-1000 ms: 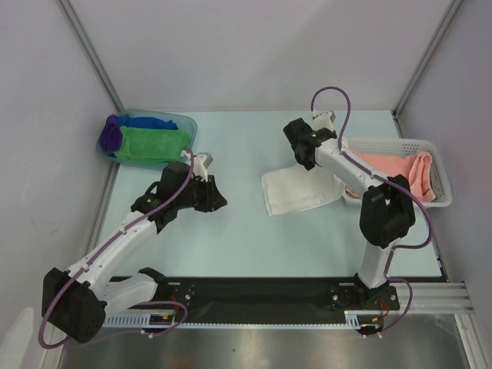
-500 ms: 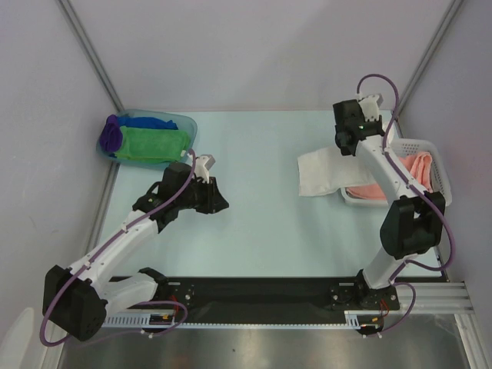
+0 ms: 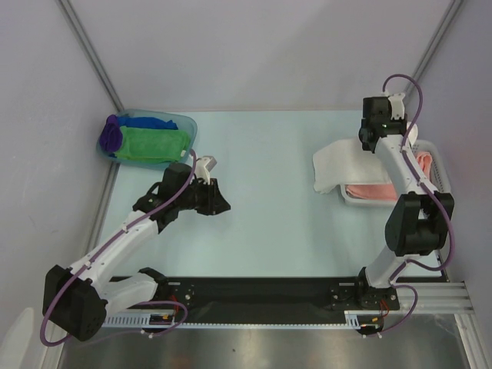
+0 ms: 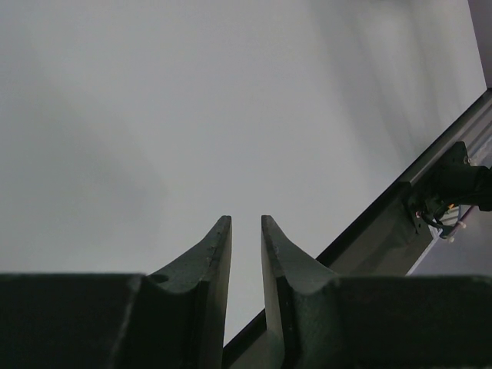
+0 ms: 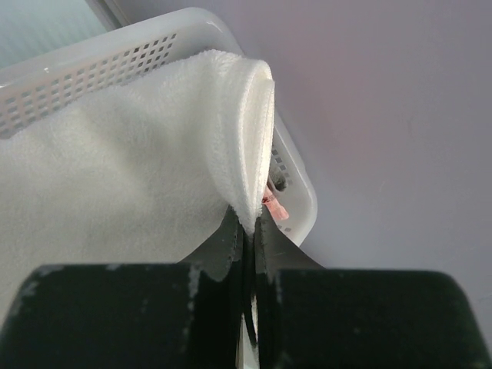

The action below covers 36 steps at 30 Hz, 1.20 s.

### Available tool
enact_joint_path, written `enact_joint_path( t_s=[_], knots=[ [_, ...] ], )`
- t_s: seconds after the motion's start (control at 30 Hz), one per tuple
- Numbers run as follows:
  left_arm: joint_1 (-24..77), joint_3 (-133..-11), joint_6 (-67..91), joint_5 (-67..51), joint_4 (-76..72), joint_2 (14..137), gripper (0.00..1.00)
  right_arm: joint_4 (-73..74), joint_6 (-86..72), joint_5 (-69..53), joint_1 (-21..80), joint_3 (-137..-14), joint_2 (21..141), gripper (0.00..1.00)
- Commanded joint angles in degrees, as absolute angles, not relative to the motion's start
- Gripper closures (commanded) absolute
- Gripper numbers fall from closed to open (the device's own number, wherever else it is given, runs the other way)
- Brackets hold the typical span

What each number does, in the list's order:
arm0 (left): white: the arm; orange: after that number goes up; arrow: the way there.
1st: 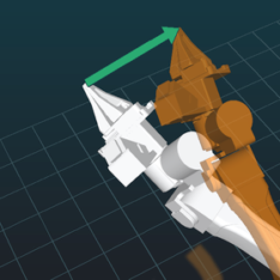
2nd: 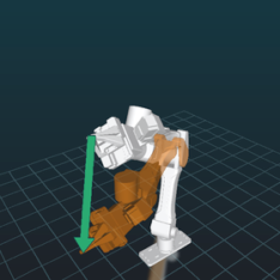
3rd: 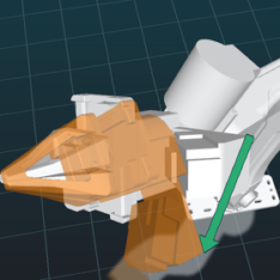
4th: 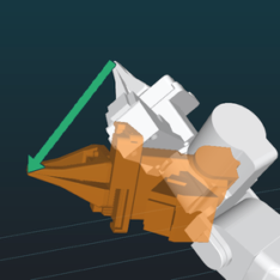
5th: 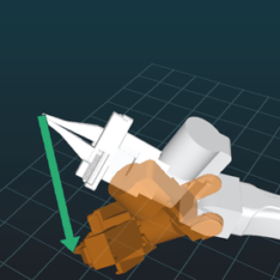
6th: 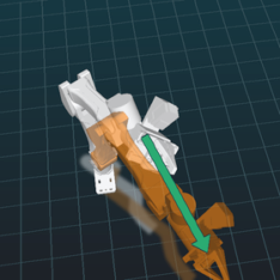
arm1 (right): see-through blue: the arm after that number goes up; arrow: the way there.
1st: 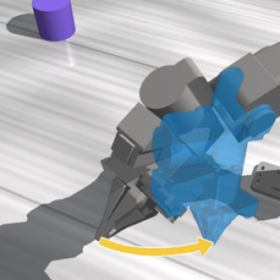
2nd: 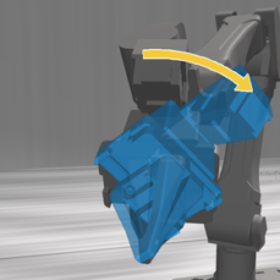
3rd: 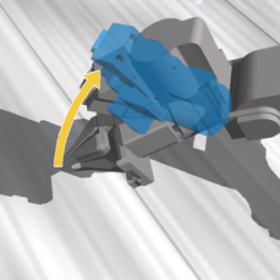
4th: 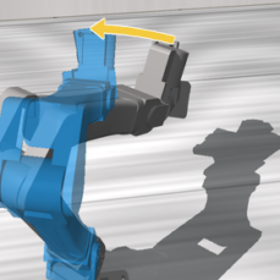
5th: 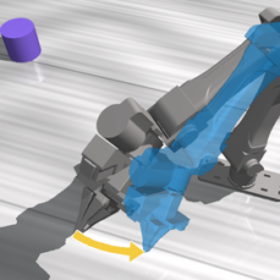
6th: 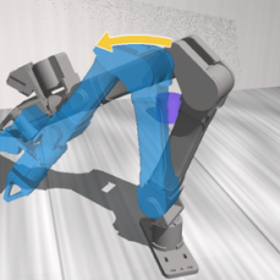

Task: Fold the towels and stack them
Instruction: Neatly place the folded towel into the bin

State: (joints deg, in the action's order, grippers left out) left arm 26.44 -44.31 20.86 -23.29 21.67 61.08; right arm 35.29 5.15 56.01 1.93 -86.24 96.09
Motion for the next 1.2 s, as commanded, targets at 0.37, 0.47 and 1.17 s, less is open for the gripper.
enact_joint_path(
  t_s=[0.37, 0.47, 1.17],
  knots=[
    [26.10, -44.30, 19.60, -26.37, 20.04, 62.14, 0.74, 31.91, 6.42, 57.31, -4.57, -85.96, 97.12, 1.00],
    [26.10, -44.21, 19.51, -26.46, 20.13, 62.49, 0.75, 31.38, 6.50, 57.48, -5.18, -85.87, 96.94, 1.00],
    [25.40, -44.39, 19.78, -28.91, 19.60, 65.56, 0.76, 29.18, 5.36, 55.37, -10.11, -84.55, 96.24, 1.00]
  ],
)
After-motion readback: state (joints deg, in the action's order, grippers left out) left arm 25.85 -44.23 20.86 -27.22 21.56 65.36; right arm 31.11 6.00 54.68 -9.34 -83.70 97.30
